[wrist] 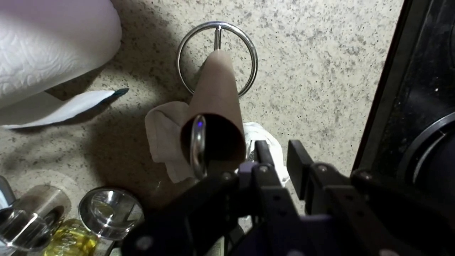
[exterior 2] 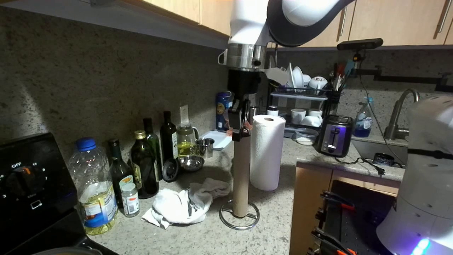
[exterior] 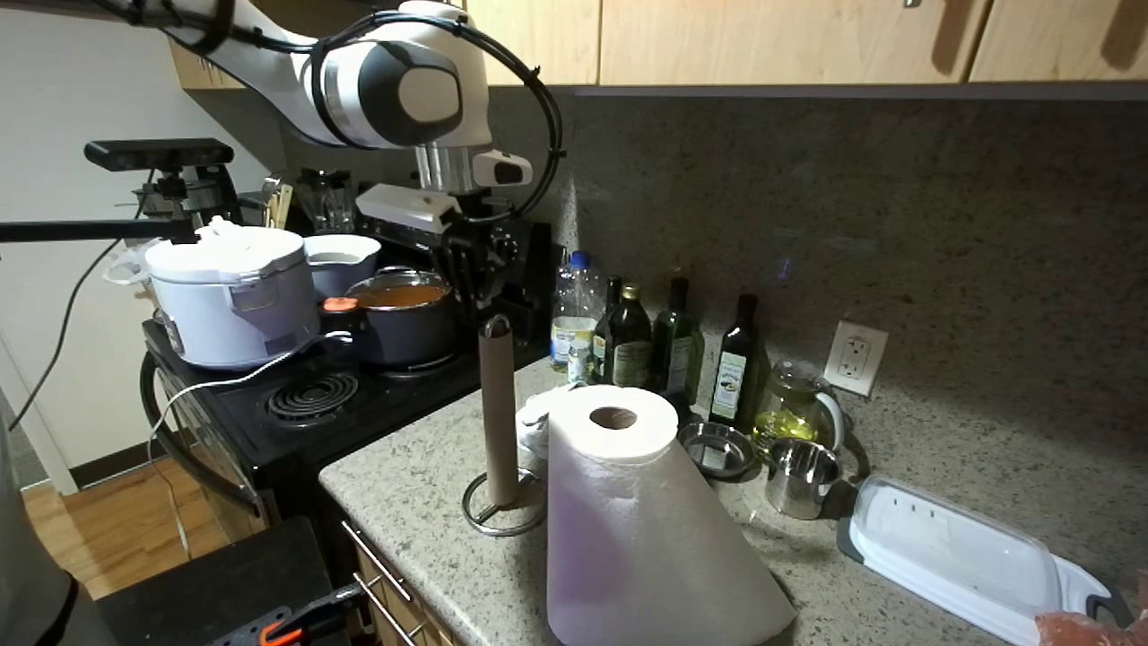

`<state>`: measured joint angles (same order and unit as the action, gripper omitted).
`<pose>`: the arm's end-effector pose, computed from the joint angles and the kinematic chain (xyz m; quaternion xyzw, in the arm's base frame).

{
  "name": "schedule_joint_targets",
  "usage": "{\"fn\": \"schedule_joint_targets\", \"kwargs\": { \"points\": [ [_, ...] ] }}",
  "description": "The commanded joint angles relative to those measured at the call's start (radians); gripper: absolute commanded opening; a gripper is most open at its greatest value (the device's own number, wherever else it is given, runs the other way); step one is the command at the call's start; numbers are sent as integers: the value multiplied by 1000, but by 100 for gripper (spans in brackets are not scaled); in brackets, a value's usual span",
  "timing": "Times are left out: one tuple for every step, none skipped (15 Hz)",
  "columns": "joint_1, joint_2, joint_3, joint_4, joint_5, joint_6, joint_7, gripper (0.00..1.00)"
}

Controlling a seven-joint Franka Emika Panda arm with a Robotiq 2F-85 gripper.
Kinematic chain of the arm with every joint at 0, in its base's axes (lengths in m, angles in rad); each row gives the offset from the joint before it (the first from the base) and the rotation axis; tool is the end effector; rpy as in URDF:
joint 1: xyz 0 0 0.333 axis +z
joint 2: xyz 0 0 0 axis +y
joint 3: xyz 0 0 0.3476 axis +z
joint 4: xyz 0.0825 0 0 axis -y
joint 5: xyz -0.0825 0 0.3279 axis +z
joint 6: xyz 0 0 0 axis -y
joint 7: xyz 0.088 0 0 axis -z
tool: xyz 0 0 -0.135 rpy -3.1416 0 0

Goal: Replace the tissue paper core with the paper towel roll

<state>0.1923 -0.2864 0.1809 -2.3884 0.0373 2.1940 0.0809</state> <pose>0.3760 0.1537 0.4664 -0.9901 -0.1329 -0.0451 0.0002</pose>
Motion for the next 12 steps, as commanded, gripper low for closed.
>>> {"fn": "schedule_joint_targets", "kwargs": {
  "points": [
    [-8, 19, 3, 24, -13, -10, -9, 19],
    [-9, 17, 4, 24, -17, -9, -6, 17],
    [-10, 15, 4, 24, -21, -9, -4, 16],
    [-11, 14, 4, 25, -24, -9, -3, 17],
    [-12, 13, 3, 26, -27, -9, -2, 18],
    [-13, 12, 3, 28, -29, -9, -2, 17],
    [-14, 11, 2, 31, -31, -8, -2, 17],
    [-15, 11, 2, 33, -33, -8, -1, 17],
    [-18, 13, 2, 35, -36, -6, 1, 16],
    [-20, 14, 0, 37, -36, -6, 0, 16],
    [-23, 17, -1, 37, -38, -4, 2, 15],
    [-27, 19, -2, 38, -39, -3, 3, 16]
  ]
}}
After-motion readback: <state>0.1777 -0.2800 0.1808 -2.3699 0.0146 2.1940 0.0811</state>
